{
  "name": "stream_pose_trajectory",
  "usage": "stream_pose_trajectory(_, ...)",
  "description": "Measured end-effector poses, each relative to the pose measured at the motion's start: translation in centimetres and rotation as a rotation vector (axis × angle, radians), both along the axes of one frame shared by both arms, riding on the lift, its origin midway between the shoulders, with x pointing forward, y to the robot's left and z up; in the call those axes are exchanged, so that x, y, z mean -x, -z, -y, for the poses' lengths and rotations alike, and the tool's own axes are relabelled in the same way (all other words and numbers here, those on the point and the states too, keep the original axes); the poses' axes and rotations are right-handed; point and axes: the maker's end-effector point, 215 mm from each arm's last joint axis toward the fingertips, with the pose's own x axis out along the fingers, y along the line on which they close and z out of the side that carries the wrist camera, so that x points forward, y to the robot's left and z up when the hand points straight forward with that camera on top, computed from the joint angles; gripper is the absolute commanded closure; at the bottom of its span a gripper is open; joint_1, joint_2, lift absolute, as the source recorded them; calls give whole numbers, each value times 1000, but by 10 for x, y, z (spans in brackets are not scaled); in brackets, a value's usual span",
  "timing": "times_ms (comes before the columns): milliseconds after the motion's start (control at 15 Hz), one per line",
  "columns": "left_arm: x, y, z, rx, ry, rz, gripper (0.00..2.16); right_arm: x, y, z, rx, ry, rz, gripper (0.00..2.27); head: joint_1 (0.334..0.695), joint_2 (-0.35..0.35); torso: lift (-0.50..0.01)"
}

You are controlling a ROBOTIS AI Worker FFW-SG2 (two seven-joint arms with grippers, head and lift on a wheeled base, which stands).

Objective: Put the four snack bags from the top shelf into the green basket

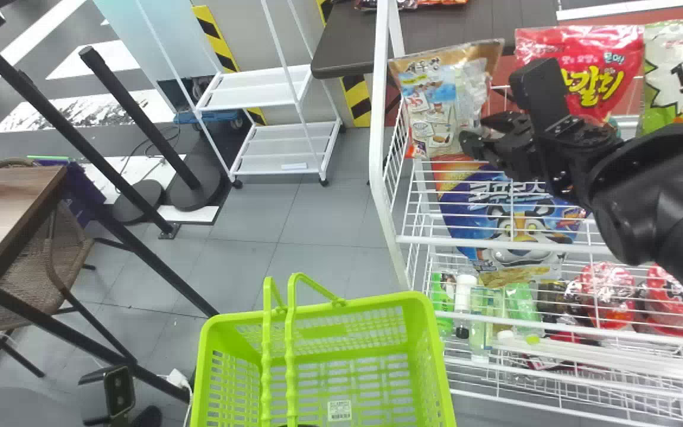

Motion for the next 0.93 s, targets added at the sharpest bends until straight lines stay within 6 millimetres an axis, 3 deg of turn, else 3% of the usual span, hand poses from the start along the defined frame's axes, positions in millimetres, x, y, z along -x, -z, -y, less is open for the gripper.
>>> stream_pose_trajectory(400, 2, 0, -4, 1, -10, -6, 2148, 12, -14, -22, 11, -50, 76, 2250, 695, 350, 0)
stream_pose_trajectory(667, 3, 0, -10, 1, -25, -5, 2148, 45, -14, -41, 10, -60, 77, 2250, 695, 350, 0)
stream_pose_trajectory(800, 3, 0, -12, 0, -29, -3, 2148, 61, -15, -37, 25, -37, 70, 2250, 695, 350, 0)
stream_pose_trajectory(933, 2, 0, -13, -1, -31, 0, 2148, 73, -22, -18, 30, 15, 75, 2250, 695, 350, 0)
